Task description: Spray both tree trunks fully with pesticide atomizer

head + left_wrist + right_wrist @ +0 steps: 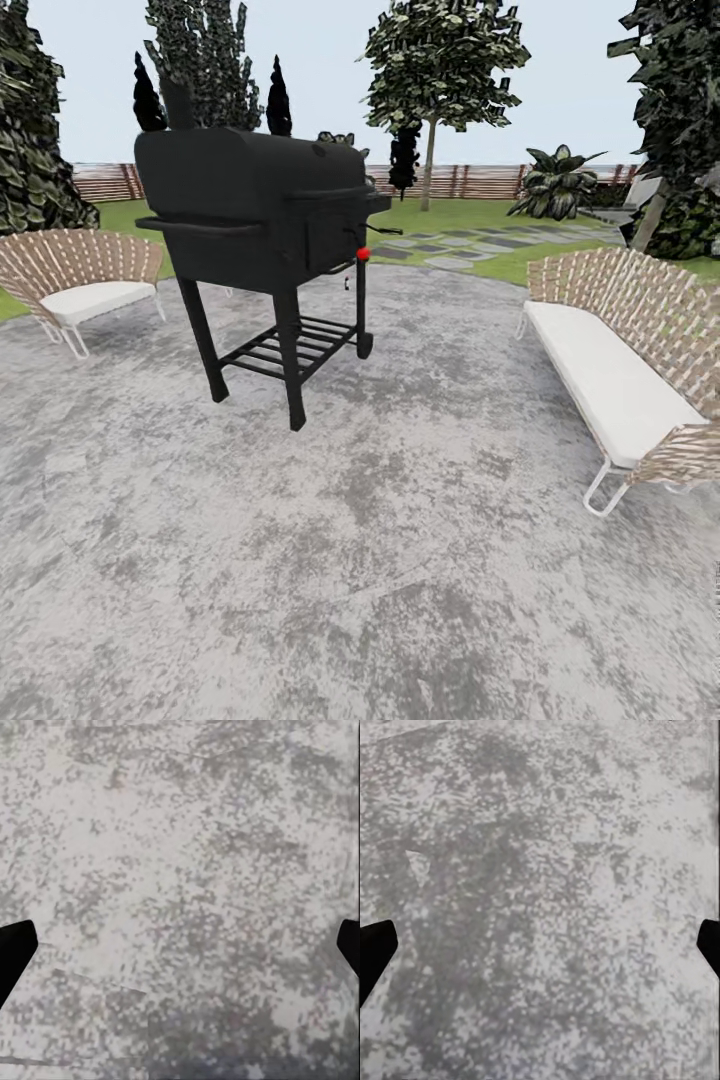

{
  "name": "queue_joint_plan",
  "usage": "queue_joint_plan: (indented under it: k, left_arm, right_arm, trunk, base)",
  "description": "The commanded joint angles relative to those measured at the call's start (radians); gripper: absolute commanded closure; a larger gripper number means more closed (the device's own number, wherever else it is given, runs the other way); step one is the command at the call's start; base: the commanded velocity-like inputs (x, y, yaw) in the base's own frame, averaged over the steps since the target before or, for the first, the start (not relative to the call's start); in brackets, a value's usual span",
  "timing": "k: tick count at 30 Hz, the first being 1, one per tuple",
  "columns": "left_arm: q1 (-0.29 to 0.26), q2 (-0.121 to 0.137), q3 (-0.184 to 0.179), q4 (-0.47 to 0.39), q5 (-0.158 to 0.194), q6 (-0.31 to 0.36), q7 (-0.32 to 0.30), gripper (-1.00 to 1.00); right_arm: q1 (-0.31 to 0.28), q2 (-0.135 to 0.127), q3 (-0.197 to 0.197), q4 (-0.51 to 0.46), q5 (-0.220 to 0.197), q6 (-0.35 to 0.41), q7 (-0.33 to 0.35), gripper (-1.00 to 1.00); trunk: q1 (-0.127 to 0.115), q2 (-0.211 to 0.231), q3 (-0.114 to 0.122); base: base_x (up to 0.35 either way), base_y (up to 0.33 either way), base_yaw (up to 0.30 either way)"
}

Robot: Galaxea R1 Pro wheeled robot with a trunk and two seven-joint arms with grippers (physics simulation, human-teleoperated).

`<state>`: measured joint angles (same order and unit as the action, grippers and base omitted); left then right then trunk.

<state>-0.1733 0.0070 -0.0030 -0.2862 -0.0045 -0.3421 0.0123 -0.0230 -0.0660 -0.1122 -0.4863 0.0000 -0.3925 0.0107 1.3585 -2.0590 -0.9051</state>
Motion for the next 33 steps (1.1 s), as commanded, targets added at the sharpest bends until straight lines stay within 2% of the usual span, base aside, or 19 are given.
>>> queue_joint_plan:
  k: [1, 8, 33]
  left_arm:
    - [0.000, 0.000, 0.000, 0.000, 0.000, 0.000, 0.000, -1.00]
    - [0.000, 0.001, 0.001, 0.001, 0.004, 0.000, 0.000, -1.00]
    - [0.000, 0.001, 0.001, 0.001, 0.006, 0.000, 0.000, -1.00]
  right_arm:
    - [0.000, 0.000, 0.000, 0.000, 0.000, 0.000, 0.000, -1.00]
    - [0.000, 0.000, 0.000, 0.000, 0.000, 0.000, 0.000, -1.00]
    - [0.000, 0.000, 0.002, 0.000, 0.000, 0.000, 0.000, -1.00]
  trunk:
    - [0.000, 0.000, 0.000]
    - [0.000, 0.000, -0.001]
    - [0.000, 0.000, 0.005]
  base:
    - [0.312, -0.177, -0.283]
    - [0.316, -0.144, -0.284]
    - [0.340, -0.002, -0.285]
